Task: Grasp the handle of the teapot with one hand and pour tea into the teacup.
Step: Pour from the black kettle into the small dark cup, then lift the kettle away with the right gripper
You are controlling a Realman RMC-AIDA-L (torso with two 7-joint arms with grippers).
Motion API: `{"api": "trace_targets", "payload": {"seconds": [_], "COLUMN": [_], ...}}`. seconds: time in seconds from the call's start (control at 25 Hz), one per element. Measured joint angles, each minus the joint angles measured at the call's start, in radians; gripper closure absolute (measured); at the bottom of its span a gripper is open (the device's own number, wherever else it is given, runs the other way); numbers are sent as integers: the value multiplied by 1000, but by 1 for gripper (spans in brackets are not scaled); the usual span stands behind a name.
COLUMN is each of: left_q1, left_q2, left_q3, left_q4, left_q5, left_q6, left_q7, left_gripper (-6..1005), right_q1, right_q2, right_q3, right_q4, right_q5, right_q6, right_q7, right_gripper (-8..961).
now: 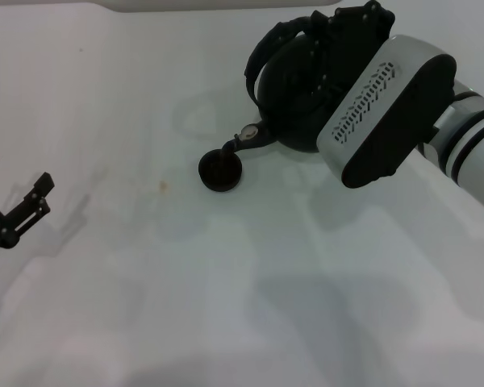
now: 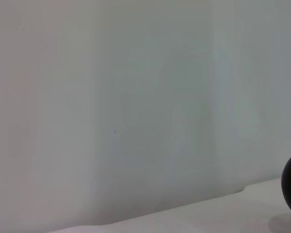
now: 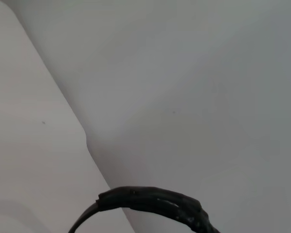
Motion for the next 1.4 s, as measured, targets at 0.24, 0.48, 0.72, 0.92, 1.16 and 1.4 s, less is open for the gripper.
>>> {"api": "trace_targets", "payload": {"seconds": [0.24, 0.48, 0.72, 0.92, 1.16, 1.4], "left_q1": [-6, -8, -8, -8, -8, -11], "left_q2": [0, 0, 0, 0, 0, 0], "left_q3": [0, 0, 0, 0, 0, -10], "left_q4": [-1, -2, -2, -2, -2, -1], "left_q5": [0, 0, 0, 0, 0, 0], "left_q6": [-2, -9, -10, -11, -12, -12], "left_q7": [0, 0, 0, 0, 1, 2], "left_gripper": [124, 126, 127, 126, 127, 127], "right_q1": [0, 0, 1, 0, 1, 2], "right_q2": [0, 0, -2, -1, 0, 0], "right_q3": [0, 0, -1, -7, -8, -5], "right_q4": [0, 0, 0, 0, 0, 0], "right_q5": [-2, -2, -15, -26, -26, -26], "right_q6": [3, 4, 5, 8, 11, 11], "right_q7": [-1, -5, -5, -5, -1, 0], "right_gripper": [854, 855, 854, 854, 853, 854]}}
